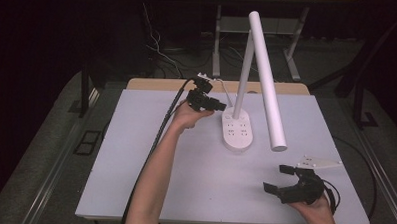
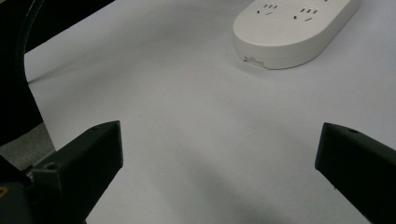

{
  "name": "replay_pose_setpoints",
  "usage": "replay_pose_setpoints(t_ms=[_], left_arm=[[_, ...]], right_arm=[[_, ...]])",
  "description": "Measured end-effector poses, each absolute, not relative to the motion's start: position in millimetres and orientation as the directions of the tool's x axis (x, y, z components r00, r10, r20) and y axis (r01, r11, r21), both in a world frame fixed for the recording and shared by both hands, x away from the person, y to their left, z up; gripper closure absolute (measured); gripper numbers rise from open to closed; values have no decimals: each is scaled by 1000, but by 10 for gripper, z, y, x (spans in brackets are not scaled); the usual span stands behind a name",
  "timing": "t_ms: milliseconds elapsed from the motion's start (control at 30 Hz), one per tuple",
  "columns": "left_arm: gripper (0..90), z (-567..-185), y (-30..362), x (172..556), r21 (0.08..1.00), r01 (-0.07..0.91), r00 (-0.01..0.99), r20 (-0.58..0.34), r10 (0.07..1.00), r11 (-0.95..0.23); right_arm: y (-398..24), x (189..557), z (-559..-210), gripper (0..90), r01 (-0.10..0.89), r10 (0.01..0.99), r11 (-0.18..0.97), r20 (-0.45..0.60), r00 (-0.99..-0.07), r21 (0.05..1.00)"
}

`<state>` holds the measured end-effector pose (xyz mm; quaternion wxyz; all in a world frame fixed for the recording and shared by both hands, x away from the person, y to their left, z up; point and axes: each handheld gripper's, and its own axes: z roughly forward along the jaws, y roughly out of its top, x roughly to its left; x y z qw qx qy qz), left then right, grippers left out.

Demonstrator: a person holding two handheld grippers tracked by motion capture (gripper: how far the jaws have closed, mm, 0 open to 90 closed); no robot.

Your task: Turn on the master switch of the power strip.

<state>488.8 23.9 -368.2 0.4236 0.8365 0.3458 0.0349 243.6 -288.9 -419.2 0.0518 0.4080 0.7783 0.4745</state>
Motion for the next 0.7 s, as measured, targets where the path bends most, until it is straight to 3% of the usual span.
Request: replay_pose_setpoints(t_ms=[433, 700], left_arm=[[807, -3843, 141, 4952, 738, 573, 735, -268, 623, -357], [876, -3975, 99, 5001, 722, 609, 706, -304, 640, -329]], right_arm=[[-2888, 2441, -4193, 4, 585, 682, 221, 305, -665, 781], [-2884, 2442, -4193, 4, 585, 682, 224, 304, -665, 779]])
